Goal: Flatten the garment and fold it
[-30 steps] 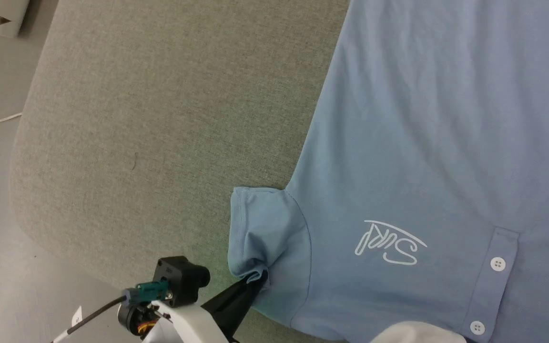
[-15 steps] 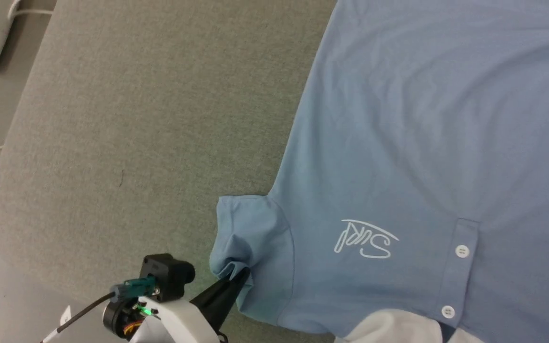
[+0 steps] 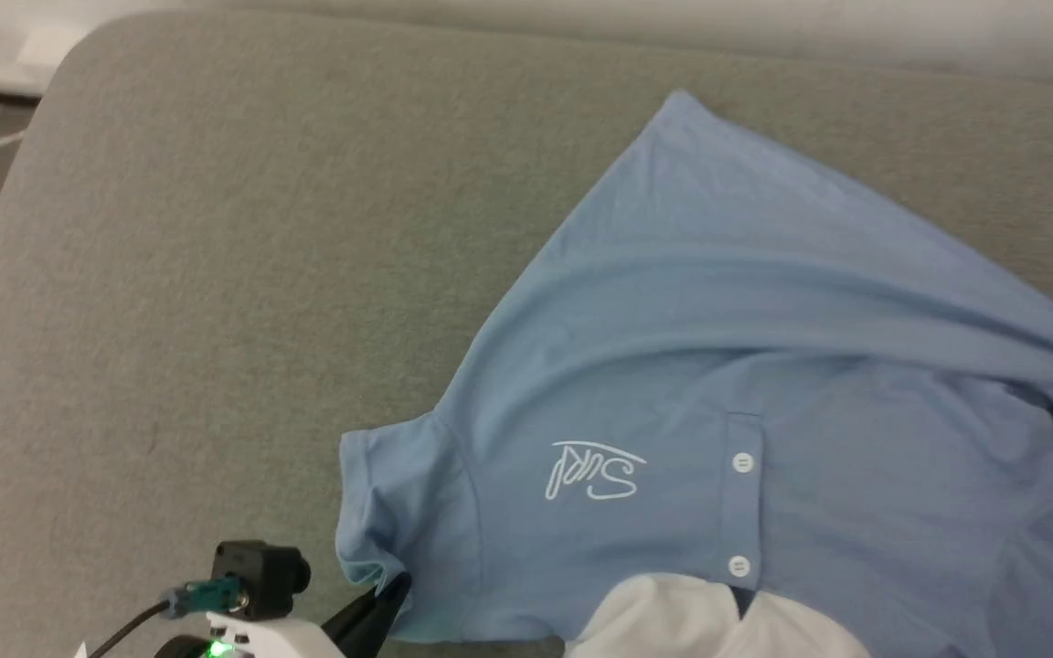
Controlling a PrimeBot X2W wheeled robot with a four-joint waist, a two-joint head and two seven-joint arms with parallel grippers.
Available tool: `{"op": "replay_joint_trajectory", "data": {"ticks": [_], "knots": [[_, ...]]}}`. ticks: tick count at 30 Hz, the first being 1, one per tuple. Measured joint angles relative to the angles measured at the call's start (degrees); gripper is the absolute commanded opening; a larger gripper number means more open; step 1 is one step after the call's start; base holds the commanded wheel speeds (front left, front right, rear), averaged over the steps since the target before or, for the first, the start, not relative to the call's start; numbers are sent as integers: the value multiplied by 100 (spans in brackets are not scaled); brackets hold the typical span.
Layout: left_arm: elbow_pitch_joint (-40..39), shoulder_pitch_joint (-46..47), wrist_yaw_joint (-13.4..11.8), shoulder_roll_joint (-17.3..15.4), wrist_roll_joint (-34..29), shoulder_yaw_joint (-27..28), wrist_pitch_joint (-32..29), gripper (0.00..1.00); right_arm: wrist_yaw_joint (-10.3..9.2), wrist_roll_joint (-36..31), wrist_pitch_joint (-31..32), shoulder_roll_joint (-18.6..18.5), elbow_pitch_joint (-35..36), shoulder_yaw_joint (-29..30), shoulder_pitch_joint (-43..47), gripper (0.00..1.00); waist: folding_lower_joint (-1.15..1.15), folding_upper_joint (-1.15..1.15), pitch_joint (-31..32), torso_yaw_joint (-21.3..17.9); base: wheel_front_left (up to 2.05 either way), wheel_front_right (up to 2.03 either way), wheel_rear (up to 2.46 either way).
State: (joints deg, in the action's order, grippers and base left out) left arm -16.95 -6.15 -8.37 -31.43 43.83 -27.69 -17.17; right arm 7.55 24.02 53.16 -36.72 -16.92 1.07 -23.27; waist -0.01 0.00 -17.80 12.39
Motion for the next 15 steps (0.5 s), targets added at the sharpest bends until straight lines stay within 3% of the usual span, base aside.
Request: {"op": "replay_joint_trajectory", "data": {"ticks": [7, 15], "knots": [[53, -224, -141, -37, 15, 94, 108, 0, 0, 153, 347, 201, 1298, 799, 1409, 0, 0, 0, 523, -504, 0, 0, 0], [64, -320, -227, -26, 33, 132, 190, 0, 0, 42, 879, 994, 2725, 1751, 2983, 0, 0, 0, 928, -916, 0, 0, 0]]}}
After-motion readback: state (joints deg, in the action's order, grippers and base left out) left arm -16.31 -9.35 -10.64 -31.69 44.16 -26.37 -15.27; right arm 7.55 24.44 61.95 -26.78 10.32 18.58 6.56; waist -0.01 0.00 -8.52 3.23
